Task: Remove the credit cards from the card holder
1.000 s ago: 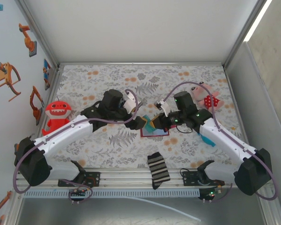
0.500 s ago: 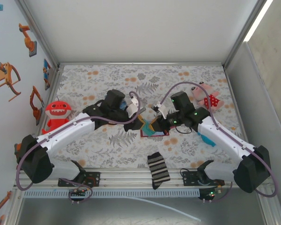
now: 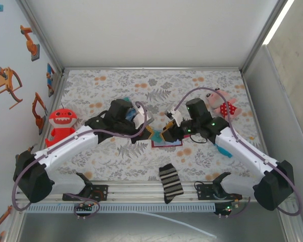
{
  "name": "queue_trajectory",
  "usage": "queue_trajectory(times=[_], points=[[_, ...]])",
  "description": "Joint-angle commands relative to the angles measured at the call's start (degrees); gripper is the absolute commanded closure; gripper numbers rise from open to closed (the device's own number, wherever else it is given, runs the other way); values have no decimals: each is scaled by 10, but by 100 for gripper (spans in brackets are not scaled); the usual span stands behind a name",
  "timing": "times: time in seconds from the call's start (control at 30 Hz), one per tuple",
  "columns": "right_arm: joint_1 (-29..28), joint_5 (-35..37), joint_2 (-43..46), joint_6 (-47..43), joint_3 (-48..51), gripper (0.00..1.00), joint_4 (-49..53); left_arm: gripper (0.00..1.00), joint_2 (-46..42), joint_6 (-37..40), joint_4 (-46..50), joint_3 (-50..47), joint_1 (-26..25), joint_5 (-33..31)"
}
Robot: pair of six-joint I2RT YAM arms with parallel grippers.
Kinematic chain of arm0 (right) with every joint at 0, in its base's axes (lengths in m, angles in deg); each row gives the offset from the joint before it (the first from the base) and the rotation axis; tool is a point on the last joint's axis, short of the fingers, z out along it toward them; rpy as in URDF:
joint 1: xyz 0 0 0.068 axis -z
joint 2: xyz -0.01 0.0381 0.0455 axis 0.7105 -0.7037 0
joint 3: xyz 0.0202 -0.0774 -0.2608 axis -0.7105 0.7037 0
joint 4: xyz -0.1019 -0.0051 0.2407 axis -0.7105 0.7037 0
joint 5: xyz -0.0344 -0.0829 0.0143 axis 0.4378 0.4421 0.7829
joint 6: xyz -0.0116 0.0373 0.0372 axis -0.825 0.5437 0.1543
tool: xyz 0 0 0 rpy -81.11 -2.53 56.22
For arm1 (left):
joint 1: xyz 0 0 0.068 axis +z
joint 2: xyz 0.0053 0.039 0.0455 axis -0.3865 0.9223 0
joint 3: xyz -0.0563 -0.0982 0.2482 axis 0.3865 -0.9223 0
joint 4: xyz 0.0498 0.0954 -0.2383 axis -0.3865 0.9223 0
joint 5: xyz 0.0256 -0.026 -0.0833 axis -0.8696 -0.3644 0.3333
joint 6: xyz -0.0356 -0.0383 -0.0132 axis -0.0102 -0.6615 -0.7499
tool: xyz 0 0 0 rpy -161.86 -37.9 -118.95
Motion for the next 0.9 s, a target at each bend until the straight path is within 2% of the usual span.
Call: queue_trajectory(times=[0.0, 0.23, 0.37, 0.5, 0.87], points=[[-2, 51, 33, 60, 25, 51, -68, 100, -56, -43, -76, -38, 7, -48], [-2, 57, 85, 179, 89, 50, -232, 100, -167, -165, -217, -131, 10, -185], [-2, 53, 107, 232, 120, 49, -326, 100, -215, -215, -273, -176, 12, -228], [-2, 37, 100, 272, 129, 49, -394, 100, -239, -249, -310, -195, 12, -223], [-2, -51, 26, 318, 113, 50, -499, 100, -217, -303, -419, -209, 12, -131]])
